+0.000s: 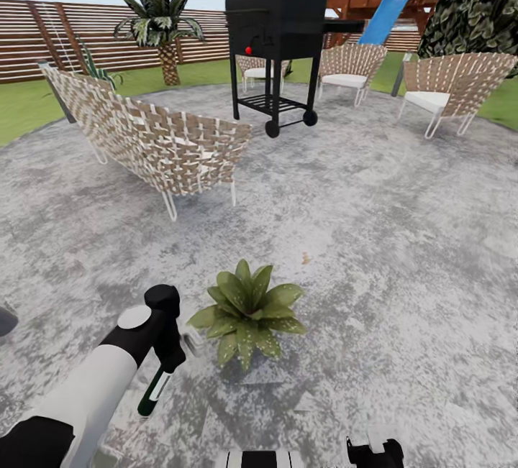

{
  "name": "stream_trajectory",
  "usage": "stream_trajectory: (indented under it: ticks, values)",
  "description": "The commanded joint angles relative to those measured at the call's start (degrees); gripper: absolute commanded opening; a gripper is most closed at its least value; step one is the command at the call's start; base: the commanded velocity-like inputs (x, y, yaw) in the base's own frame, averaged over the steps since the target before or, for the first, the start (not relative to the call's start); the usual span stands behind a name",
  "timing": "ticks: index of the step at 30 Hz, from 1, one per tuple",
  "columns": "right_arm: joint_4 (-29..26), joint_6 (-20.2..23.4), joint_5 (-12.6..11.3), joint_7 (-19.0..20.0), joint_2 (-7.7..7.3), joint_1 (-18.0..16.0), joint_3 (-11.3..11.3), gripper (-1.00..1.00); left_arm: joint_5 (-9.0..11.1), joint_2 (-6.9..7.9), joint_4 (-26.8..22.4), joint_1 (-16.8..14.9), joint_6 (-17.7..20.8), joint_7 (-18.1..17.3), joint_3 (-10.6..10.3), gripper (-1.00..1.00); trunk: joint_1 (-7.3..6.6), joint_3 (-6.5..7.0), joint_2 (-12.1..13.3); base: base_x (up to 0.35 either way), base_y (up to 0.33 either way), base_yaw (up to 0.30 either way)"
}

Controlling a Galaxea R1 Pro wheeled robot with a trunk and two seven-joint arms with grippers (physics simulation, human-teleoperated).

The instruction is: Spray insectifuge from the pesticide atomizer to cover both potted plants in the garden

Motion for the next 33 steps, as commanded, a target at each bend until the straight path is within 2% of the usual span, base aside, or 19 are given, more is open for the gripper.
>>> stream_trajectory:
  ticks: [1, 14, 20, 29, 33]
  values:
    - [0.08, -0.09, 0.61, -0.53, 0.00, -0.05, 0.11, 1.00, -0.32, 0.06, -0.10, -0.06, 0.69, -0.51, -0.23, -1.00, -0.01, -0.03, -0.02, 0.084, 0.332, -0.254]
    - [0.06, -0.09, 0.64, -0.54, 0.02, -0.05, 0.11, 1.00, -0.32, 0.02, -0.76, -0.22, 0.92, -0.51, -0.22, -1.00, -0.01, -0.01, -0.02, 0.144, 0.306, -0.032]
    - [-0.01, -0.09, 0.61, -0.55, 0.09, -0.05, 0.11, 1.00, -0.32, -0.01, -0.76, -0.47, 0.92, -0.51, -0.23, -1.00, -0.01, 0.00, -0.02, 0.010, 0.027, -0.006]
    - [-0.01, -0.09, 0.61, -0.53, 0.09, -0.05, 0.11, 1.00, -0.32, 0.06, -0.76, -0.67, 0.92, -0.51, -0.23, -1.00, -0.01, 0.22, -0.02, -0.003, 0.007, -0.242]
    - [-0.01, -0.09, 0.61, -0.53, 0.26, -0.05, 0.11, 1.00, -0.32, -0.01, -0.80, -0.68, 0.92, -0.51, -0.23, -1.00, -0.01, 0.23, -0.02, -0.071, 0.118, -0.041]
